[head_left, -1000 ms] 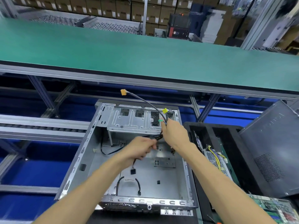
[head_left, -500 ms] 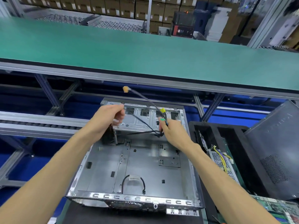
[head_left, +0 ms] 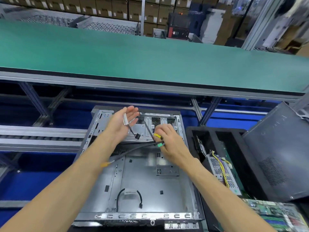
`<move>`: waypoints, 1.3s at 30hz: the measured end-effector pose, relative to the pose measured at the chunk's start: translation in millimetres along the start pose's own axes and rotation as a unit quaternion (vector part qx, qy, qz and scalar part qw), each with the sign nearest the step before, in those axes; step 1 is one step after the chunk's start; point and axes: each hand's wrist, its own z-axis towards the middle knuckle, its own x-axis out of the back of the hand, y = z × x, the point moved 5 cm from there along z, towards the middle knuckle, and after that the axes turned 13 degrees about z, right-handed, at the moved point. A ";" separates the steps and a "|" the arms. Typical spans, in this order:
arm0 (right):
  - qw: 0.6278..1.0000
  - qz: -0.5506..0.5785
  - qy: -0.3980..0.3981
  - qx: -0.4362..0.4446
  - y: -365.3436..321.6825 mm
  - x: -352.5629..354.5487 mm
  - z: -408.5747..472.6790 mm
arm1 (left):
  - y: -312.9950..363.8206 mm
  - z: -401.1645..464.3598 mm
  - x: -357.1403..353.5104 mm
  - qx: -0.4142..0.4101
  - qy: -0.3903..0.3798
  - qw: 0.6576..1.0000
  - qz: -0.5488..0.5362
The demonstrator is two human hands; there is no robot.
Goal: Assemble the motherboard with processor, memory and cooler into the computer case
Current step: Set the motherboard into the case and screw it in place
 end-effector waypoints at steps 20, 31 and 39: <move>0.962 0.067 -0.058 -0.259 23.2 6.0 13.7 | -12.1 -2.5 -3.9 -0.050 0.060 0.898 0.433; 0.863 0.252 0.019 -0.438 24.2 6.5 5.4 | -75.0 -60.9 -57.8 0.133 -0.168 0.959 0.187; 0.933 0.059 -0.021 -0.355 21.4 12.1 16.1 | -56.9 -68.0 -39.6 0.125 -0.161 0.916 0.347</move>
